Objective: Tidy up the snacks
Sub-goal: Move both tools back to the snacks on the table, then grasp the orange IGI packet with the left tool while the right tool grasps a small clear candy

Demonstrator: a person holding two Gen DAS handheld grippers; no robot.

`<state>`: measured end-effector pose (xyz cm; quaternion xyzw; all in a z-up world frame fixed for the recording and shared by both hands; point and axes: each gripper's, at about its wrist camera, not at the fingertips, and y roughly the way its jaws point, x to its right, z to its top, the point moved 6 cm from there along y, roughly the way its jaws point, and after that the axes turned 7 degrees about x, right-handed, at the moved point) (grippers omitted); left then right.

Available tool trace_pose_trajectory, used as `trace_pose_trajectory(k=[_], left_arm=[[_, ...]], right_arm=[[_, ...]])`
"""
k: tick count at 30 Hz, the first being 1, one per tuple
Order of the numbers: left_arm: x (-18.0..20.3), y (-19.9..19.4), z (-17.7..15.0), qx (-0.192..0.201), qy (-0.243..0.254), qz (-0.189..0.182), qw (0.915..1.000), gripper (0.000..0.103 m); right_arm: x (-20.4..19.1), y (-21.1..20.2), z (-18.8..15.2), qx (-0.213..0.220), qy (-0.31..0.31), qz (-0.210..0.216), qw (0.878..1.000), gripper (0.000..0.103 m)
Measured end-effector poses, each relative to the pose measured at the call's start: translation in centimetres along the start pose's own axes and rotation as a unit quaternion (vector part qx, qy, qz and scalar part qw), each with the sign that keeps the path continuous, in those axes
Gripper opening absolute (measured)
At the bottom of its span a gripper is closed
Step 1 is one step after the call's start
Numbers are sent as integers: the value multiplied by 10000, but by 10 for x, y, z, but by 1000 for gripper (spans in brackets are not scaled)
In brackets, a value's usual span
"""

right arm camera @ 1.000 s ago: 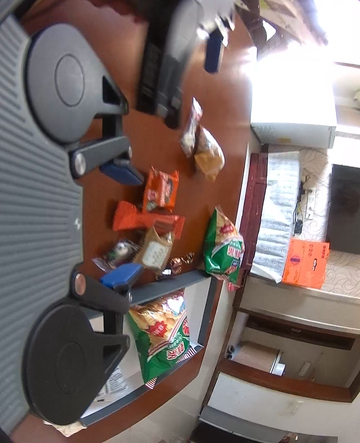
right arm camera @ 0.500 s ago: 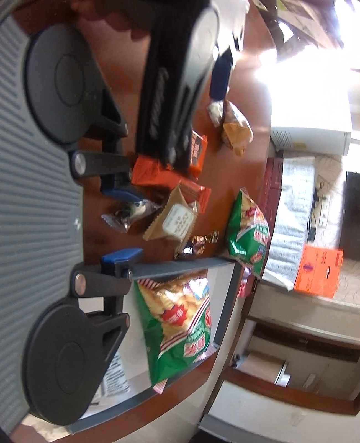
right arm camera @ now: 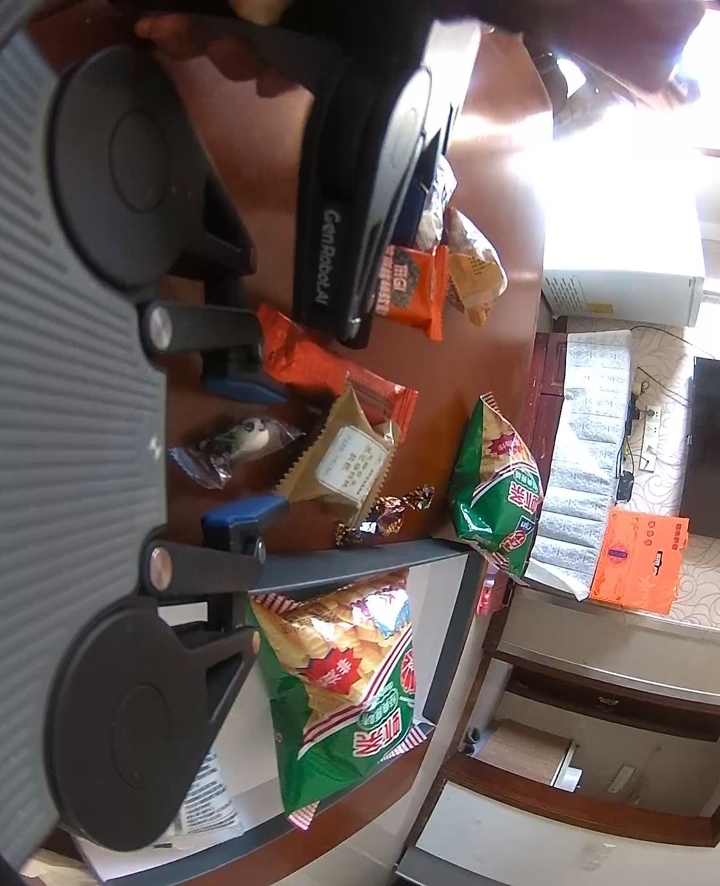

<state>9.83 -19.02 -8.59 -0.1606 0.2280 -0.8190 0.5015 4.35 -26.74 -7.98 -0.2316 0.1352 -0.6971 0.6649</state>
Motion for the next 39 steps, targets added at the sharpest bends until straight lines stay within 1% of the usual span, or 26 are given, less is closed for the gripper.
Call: trace_pose_trajectory(k=[3, 5, 8, 9, 11, 12, 13, 17, 18, 22, 25, 26, 30, 34, 39], left_arm=[[-2, 3, 1, -13, -1, -21, 10000, 67], [-1, 4, 2, -25, 57, 8, 10000, 68], [0, 6, 1, -18, 148, 3, 9999, 64], [0, 6, 1, -14, 161, -8, 9999, 64], [-1, 7, 0, 3, 130, -36, 9999, 63], [-2, 7, 0, 8, 120, -41, 9999, 62], [-2, 7, 0, 15, 115, -45, 9999, 61], [0, 7, -1, 18, 152, -39, 9999, 60], [0, 7, -2, 20, 160, -35, 9999, 60], [0, 7, -2, 21, 163, -37, 9999, 60], [-2, 6, -2, 36, 104, -83, 9999, 56], [-2, 5, -2, 47, 88, -94, 9999, 48], [-4, 2, -3, 48, 60, -123, 9999, 47], [-7, -1, -3, 25, 10, -139, 9999, 45], [-12, -6, -4, -27, 9, -33, 10000, 45]], right_arm=[[-2, -4, -3, -7, -161, 12, 9999, 39], [1, -2, -2, -12, -104, 12, 9999, 38], [2, 0, -2, -38, -56, 52, 10000, 33], [2, -1, -2, -44, -40, 77, 10000, 28], [2, -2, -4, -44, -95, 30, 9999, 25], [3, -3, -4, -40, -127, -18, 9999, 19], [3, -3, -5, -39, -154, -66, 9999, 18], [2, -3, -5, -23, -180, -104, 9998, 19], [2, -4, -5, -17, -189, -132, 9997, 21], [1, -9, -9, -35, -325, -292, 9990, 21], [2, -11, -9, -43, -294, -277, 9992, 19], [3, -12, -9, -48, -269, -256, 9993, 19], [4, -11, -8, -63, -124, -203, 9997, 18], [0, -13, -7, -75, -122, -119, 9998, 18], [-4, -15, -4, -65, -104, -17, 9999, 18]])
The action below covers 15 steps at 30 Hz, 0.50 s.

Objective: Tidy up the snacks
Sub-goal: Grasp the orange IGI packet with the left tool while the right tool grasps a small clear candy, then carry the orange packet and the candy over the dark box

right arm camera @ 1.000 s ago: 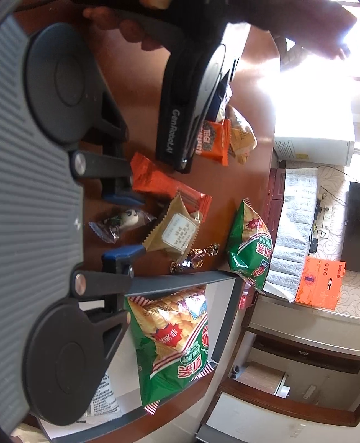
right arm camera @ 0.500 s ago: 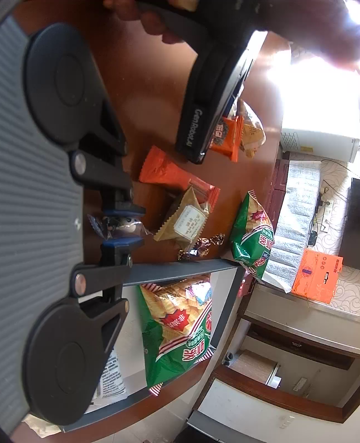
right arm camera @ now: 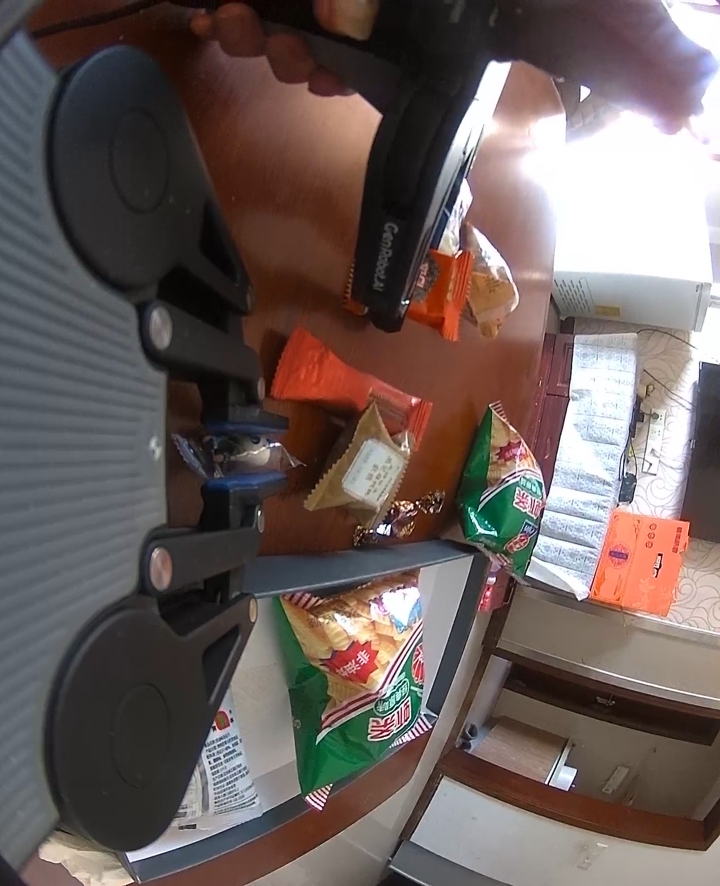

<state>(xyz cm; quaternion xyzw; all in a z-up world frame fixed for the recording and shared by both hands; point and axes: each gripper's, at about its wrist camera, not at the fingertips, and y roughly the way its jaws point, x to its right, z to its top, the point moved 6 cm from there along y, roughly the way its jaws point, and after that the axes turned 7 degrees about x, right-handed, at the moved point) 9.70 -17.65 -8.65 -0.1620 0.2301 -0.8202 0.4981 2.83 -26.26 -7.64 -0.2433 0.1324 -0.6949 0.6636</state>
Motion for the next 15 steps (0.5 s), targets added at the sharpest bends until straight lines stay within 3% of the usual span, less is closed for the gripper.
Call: trace_pose_trajectory(k=[15], left_arm=[[-11, -27, 8, 82, 85, 263, 9996, 44]], right_arm=[[-8, -28, 18, 278, 16, 137, 9995, 18]])
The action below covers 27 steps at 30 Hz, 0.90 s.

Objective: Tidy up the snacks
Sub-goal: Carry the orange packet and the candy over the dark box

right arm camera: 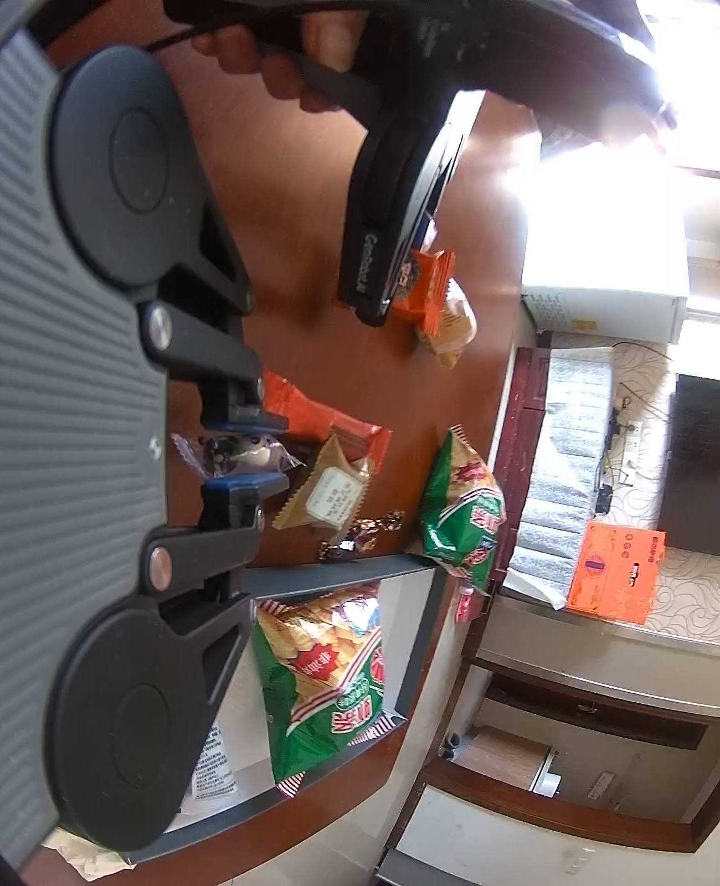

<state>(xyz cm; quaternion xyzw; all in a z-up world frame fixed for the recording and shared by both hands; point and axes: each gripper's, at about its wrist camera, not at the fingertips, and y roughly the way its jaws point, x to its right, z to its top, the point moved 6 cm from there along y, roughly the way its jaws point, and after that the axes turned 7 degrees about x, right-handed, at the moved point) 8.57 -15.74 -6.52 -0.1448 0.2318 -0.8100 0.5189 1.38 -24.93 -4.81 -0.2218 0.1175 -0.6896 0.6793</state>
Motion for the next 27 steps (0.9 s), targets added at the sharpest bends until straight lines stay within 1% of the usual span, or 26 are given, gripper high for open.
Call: trace_pose_trajectory(k=[6, 11, 15, 18, 22, 27], left_arm=[[6, -9, 9, 114, 24, 39, 9999, 44], [19, -18, 19, 250, 180, 52, 9995, 44], [28, -24, 26, 346, 146, -39, 9993, 44], [37, -29, 30, 397, 149, -137, 9990, 44], [60, -33, 37, 464, 201, -367, 9980, 44], [93, -27, 48, 493, 330, -667, 9960, 44]], right_arm=[[5, -13, 7, 157, 25, -2, 9999, 18], [14, -25, 13, 298, 70, -42, 9995, 18], [23, -33, 16, 385, 110, -81, 9992, 18], [30, -37, 17, 443, 123, -131, 9989, 18], [42, -40, 17, 491, 186, -246, 9983, 18], [65, -38, 17, 480, 404, -471, 9969, 18]])
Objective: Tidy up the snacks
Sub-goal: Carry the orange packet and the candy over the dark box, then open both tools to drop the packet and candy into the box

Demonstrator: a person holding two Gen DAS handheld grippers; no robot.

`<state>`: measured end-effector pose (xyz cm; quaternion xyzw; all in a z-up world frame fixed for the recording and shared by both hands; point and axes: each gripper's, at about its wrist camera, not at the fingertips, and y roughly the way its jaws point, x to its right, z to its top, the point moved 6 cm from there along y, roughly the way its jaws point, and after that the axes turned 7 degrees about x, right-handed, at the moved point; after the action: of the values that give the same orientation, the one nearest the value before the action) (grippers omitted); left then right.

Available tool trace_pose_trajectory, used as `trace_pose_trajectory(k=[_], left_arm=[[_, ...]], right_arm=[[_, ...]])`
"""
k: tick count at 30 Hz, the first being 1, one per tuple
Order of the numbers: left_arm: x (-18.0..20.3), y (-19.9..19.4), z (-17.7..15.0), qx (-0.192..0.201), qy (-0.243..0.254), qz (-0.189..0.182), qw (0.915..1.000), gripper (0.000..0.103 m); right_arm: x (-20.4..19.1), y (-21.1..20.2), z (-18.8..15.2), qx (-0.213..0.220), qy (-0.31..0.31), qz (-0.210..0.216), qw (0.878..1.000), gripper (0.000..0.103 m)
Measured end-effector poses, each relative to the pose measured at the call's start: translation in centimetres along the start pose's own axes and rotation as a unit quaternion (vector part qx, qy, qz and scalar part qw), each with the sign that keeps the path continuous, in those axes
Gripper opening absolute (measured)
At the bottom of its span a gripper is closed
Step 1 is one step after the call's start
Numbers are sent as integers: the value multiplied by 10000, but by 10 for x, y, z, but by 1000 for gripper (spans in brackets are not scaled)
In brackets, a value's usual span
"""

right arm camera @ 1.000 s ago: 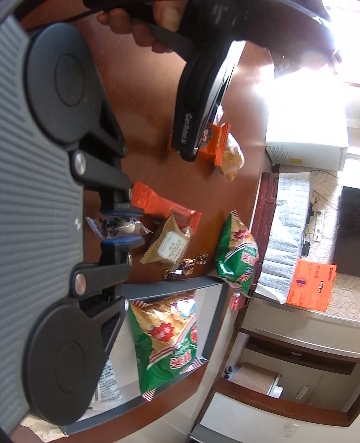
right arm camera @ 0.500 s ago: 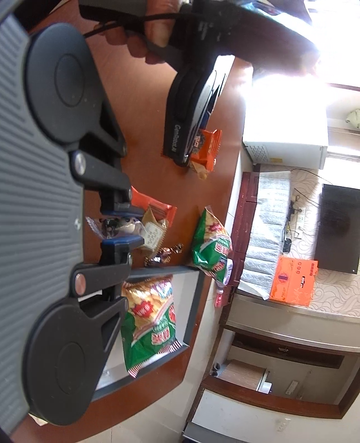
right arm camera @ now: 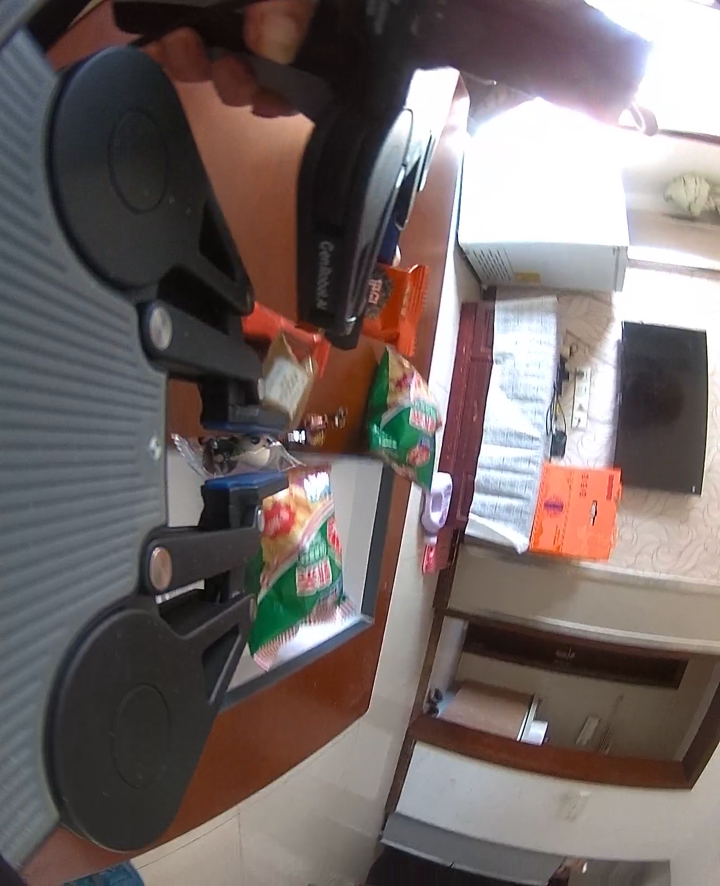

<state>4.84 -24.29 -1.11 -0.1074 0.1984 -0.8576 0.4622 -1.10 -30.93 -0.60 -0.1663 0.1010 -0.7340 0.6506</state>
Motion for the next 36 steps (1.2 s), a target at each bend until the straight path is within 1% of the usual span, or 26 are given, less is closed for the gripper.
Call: trace_pose_trajectory(k=[3, 5, 9, 12, 14, 17, 19, 21, 26, 28, 32, 33, 34, 35, 36], left_arm=[[17, 10, 6, 15, 38, -162, 9999, 45], [28, 16, 10, -3, -7, -387, 9992, 45], [57, 30, 17, -11, 219, -746, 9970, 45], [77, 43, 16, -112, 272, -1040, 9941, 45], [89, 55, 11, -218, 322, -1163, 9925, 45], [95, 74, 3, -351, 355, -1182, 9917, 45], [98, 88, 1, -354, 433, -1126, 9921, 45], [100, 102, 2, -343, 510, -1054, 9925, 45], [99, 134, 13, -309, 471, -964, 9937, 45], [99, 136, 14, -244, 436, -1046, 9933, 45], [99, 138, 12, -219, 472, -1033, 9933, 46], [100, 136, 11, -197, 497, -1007, 9935, 47], [100, 134, 11, -166, 520, -987, 9936, 52], [101, 133, 11, -140, 536, -981, 9936, 62], [101, 132, 11, -109, 553, -949, 9939, 69]], right_arm=[[13, 1, 0, -19, 107, -133, 9999, 18], [22, 2, -2, -75, 158, -236, 9996, 18], [40, 4, -9, -228, 266, -437, 9984, 18], [51, 9, -19, -346, 260, -590, 9973, 18], [59, 18, -28, -528, 308, -602, 9963, 18], [64, 29, -34, -619, 202, -648, 9958, 18], [65, 35, -33, -638, 314, -541, 9960, 18], [61, 40, -32, -632, 164, -527, 9965, 18], [64, 55, -32, -659, 281, -508, 9961, 18], [66, 58, -33, -670, 320, -519, 9959, 18], [67, 59, -37, -750, 367, -540, 9950, 18], [68, 59, -36, -753, 376, -561, 9949, 18], [69, 59, -35, -741, 378, -602, 9947, 18], [68, 59, -33, -729, 374, -638, 9946, 18], [68, 58, -32, -720, 373, -640, 9946, 18]])
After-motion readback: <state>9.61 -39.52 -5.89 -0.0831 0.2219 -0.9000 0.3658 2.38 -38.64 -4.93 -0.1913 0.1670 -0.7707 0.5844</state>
